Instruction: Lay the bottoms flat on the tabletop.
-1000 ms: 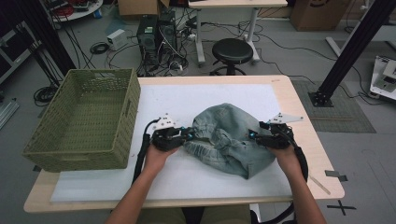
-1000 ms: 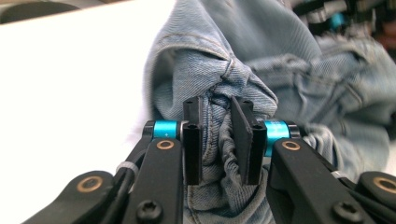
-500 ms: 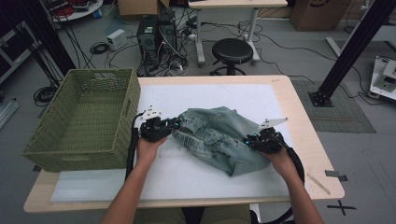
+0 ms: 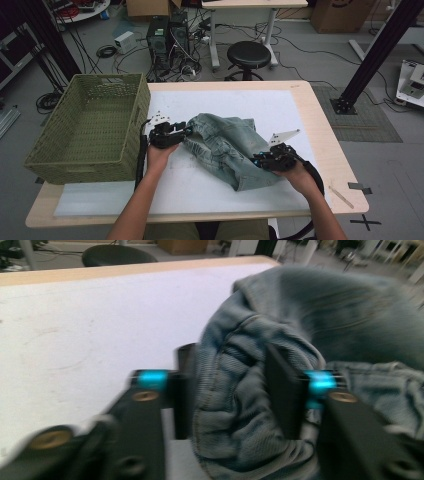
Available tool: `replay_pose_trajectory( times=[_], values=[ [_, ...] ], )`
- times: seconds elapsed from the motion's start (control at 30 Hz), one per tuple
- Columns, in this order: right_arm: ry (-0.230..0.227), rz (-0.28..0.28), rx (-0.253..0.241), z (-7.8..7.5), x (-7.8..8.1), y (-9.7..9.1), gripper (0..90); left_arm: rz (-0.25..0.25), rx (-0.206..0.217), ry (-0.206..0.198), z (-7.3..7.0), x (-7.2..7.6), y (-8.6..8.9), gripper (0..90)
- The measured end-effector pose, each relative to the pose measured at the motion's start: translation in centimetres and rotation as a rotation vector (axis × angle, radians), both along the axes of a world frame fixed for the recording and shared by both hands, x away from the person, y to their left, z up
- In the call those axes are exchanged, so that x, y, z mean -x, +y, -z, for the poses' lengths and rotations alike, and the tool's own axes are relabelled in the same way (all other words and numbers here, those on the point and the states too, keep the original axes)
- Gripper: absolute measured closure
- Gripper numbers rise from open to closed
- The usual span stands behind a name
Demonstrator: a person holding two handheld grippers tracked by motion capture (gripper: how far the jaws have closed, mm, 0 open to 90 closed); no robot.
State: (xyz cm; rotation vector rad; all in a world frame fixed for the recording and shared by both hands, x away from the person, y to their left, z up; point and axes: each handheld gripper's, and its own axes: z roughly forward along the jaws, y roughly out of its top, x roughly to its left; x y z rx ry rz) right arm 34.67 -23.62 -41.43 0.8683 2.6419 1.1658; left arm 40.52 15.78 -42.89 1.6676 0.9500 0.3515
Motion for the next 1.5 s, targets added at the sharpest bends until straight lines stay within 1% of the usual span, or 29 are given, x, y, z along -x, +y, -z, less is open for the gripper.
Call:
replay_pose_trajectory(
  times=[0.03, 0.07, 0.13, 0.17, 0.2, 0.27, 0.33, 0.4, 0.47, 0.5, 0.6, 0.67, 0.7, 0.77, 0.8, 0.83, 0.93, 1.03, 1.13, 1.23, 1.3, 1.4, 1.43, 1.5],
  values=[
    [-0.013, 0.011, -0.015, -0.1, 0.0, -0.1, 68.7, -0.009, 0.005, -0.007, -0.1, 0.1, 0.1, 46.6],
    [-0.038, 0.027, -0.031, -0.4, 0.0, -0.2, 62.1, -0.015, 0.015, -0.014, -0.3, 0.2, 0.3, 43.2],
    [-0.08, 0.068, -0.071, -0.9, 0.0, -0.6, 54.3, -0.023, 0.039, -0.029, -0.6, 0.4, 0.7, 40.1],
    [-0.111, 0.088, -0.086, -1.2, 0.0, -0.7, 51.1, -0.023, 0.045, -0.037, -0.7, 0.5, 0.9, 39.4],
    [-0.129, 0.103, -0.098, -1.6, 0.0, -0.7, 50.8, -0.021, 0.053, -0.045, -0.9, 0.7, 1.0, 38.8],
    [-0.169, 0.115, -0.112, -2.4, -0.1, -0.6, 47.7, -0.015, 0.062, -0.061, -1.2, 1.0, 1.3, 38.1],
    [-0.203, 0.108, -0.118, -3.0, -0.2, -0.2, 46.2, -0.011, 0.062, -0.077, -1.4, 1.2, 1.6, 37.9],
    [-0.213, 0.09, -0.111, -3.3, -0.4, 0.5, 44.7, -0.001, 0.074, -0.092, -1.7, 1.5, 1.8, 37.6],
    [-0.214, 0.066, -0.081, -3.4, -0.9, 1.6, 44.3, 0.011, 0.074, -0.109, -2.0, 1.8, 2.1, 37.3],
    [-0.209, 0.051, -0.071, -3.3, -1.1, 2.1, 44.2, 0.013, 0.081, -0.115, -2.0, 1.9, 2.1, 36.5],
    [-0.202, 0.008, -0.038, -3.1, -2.0, 3.8, 44.2, 0.015, 0.094, -0.129, -2.3, 2.3, 2.3, 29.6],
    [-0.186, -0.025, -0.026, -2.8, -2.6, 4.9, 44.8, 0.021, 0.078, -0.131, -2.3, 2.4, 2.3, 25.3],
    [-0.182, -0.038, -0.006, -2.6, -3.1, 5.5, 45.2, 0.027, 0.073, -0.127, -2.2, 2.5, 2.3, 23.3],
    [-0.16, -0.063, 0.03, -2.2, -3.9, 6.7, 45.5, 0.042, 0.057, -0.123, -2.0, 2.6, 2.1, 23.2],
    [-0.156, -0.064, 0.054, -2.1, -4.3, 7.2, 45.6, 0.049, 0.051, -0.122, -2.0, 2.6, 2.1, 23.2],
    [-0.16, -0.067, 0.075, -1.9, -4.8, 7.7, 45.7, 0.049, 0.049, -0.12, -1.9, 2.7, 2.0, 23.2],
    [-0.137, -0.051, 0.13, -1.2, -6.0, 8.6, 45.4, 0.052, 0.043, -0.112, -1.7, 2.8, 2.0, 23.2],
    [-0.092, -0.043, 0.153, -0.3, -7.0, 8.8, 46.6, 0.052, 0.038, -0.107, -1.5, 2.8, 1.9, 23.2],
    [-0.036, -0.048, 0.152, 0.3, -7.6, 8.6, 55.7, 0.052, 0.039, -0.104, -1.4, 2.8, 1.8, 23.2],
    [-0.02, -0.072, 0.151, 0.5, -7.5, 8.7, 67.4, 0.058, 0.035, -0.103, -1.3, 2.9, 1.6, 23.2],
    [-0.011, -0.091, 0.156, 0.6, -7.4, 8.7, 77.1, 0.059, 0.035, -0.101, -1.2, 2.9, 1.5, 23.2],
    [-0.021, -0.111, 0.163, 0.6, -7.1, 8.9, 87.3, 0.06, 0.029, -0.097, -1.2, 2.8, 1.4, 23.2],
    [-0.031, -0.114, 0.168, 0.6, -7.0, 8.9, 87.6, 0.059, 0.032, -0.098, -1.1, 2.8, 1.4, 23.2],
    [-0.031, -0.111, 0.162, 0.4, -6.8, 8.9, 87.5, 0.057, 0.033, -0.099, -1.1, 2.9, 1.4, 23.2]
  ],
)
